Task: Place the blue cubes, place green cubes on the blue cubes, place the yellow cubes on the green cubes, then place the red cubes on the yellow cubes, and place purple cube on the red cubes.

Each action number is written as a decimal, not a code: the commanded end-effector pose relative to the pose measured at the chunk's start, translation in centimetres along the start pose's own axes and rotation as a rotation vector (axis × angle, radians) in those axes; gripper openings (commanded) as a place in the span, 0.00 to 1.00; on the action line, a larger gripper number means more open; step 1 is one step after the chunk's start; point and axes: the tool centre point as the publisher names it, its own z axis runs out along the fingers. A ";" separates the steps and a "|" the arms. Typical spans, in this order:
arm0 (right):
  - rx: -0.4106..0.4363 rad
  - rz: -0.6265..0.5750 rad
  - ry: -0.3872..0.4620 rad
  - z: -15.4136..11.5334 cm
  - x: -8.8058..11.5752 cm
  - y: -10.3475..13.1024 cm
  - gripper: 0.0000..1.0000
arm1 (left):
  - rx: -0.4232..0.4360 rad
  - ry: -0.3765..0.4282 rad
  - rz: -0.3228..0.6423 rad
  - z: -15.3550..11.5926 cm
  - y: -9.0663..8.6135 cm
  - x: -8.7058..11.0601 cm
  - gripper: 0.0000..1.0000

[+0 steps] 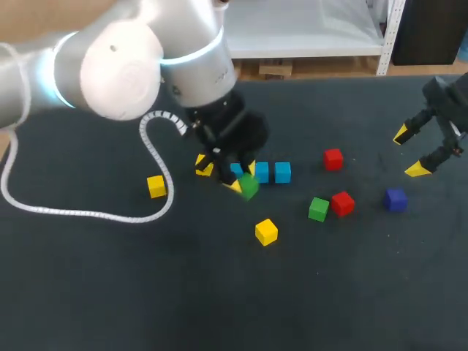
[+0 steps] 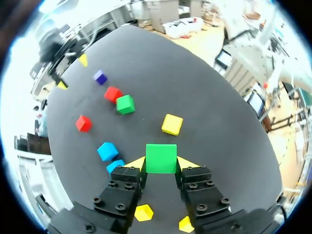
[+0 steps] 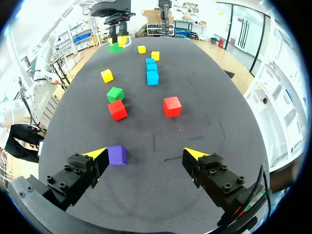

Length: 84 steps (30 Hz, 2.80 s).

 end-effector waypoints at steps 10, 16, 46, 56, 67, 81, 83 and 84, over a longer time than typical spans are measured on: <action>0.000 -0.001 -0.001 0.0 0.0 0.0 1.00 | -0.001 -0.066 -0.245 2.0 4.3 1.5 0.00; 0.000 -0.001 -0.001 0.0 0.0 0.0 1.00 | -0.023 -0.074 -0.358 2.4 4.7 2.7 0.00; 0.000 -0.001 -0.001 0.0 0.0 0.0 1.00 | -0.089 -0.067 -0.656 2.7 5.5 5.5 0.00; 0.000 -0.001 -0.001 0.0 0.0 0.0 1.00 | -0.076 -0.061 -0.657 2.9 6.3 5.7 0.00; 0.000 -0.001 -0.001 0.0 0.0 0.0 1.00 | -0.071 -0.060 -0.660 3.1 6.8 5.9 0.00; 0.000 -0.001 -0.001 0.0 0.0 0.0 1.00 | -0.053 -0.058 -0.665 3.7 6.8 6.3 0.00; 0.000 -0.001 -0.001 0.0 0.0 0.0 1.00 | -0.052 -0.054 -0.665 3.7 6.9 6.4 0.00; 0.000 -0.001 -0.001 0.0 0.0 0.0 1.00 | -0.052 -0.053 -0.666 3.7 6.9 6.4 0.00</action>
